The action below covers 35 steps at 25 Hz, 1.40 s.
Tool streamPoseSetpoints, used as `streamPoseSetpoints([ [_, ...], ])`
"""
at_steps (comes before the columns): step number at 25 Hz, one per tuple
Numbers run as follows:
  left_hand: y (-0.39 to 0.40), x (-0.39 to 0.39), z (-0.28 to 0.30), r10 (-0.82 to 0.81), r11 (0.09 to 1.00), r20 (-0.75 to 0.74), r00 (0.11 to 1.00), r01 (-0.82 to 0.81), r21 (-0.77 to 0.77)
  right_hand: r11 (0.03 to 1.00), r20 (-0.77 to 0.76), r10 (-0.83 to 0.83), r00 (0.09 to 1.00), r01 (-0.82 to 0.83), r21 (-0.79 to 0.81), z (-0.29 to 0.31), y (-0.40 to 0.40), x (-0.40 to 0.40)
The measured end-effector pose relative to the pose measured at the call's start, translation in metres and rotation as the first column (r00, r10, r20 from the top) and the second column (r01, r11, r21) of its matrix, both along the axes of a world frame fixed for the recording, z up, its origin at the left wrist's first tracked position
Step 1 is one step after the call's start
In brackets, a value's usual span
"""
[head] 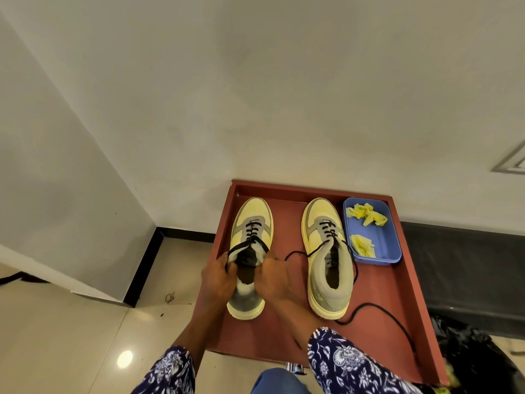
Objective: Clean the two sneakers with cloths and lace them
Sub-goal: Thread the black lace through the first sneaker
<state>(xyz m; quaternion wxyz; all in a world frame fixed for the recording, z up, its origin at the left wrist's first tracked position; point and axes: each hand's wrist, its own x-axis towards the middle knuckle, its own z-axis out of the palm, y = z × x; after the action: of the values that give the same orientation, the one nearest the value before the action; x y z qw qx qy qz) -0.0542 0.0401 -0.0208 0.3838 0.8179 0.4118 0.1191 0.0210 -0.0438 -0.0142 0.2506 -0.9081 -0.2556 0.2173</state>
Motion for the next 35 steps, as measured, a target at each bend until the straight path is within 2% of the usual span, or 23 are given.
streamPoseSetpoints([
  [13,0.028,0.013,-0.014,0.037,0.999,-0.026,0.999,-0.036,0.034,1.000,-0.014,0.006,1.000,-0.006,0.009,-0.011,0.023,0.012],
  [20,0.020,0.012,0.001,-0.005,0.997,-0.088,0.996,0.011,0.070,0.996,-0.224,0.020,0.974,0.000,0.090,-0.010,0.017,0.013],
  [25,0.010,0.007,0.003,0.054,0.994,-0.106,0.993,-0.044,0.098,0.994,-0.266,0.030,0.964,-0.002,0.107,-0.004,-0.001,0.012],
  [30,0.004,0.002,0.008,0.088,0.992,-0.144,0.986,-0.073,0.105,0.994,-0.151,-0.015,0.988,0.031,0.104,0.004,-0.024,0.015],
  [35,-0.009,0.010,0.023,0.122,0.980,-0.030,0.992,-0.116,0.160,0.982,-0.073,-0.036,0.997,0.049,0.181,0.019,-0.040,0.025],
])
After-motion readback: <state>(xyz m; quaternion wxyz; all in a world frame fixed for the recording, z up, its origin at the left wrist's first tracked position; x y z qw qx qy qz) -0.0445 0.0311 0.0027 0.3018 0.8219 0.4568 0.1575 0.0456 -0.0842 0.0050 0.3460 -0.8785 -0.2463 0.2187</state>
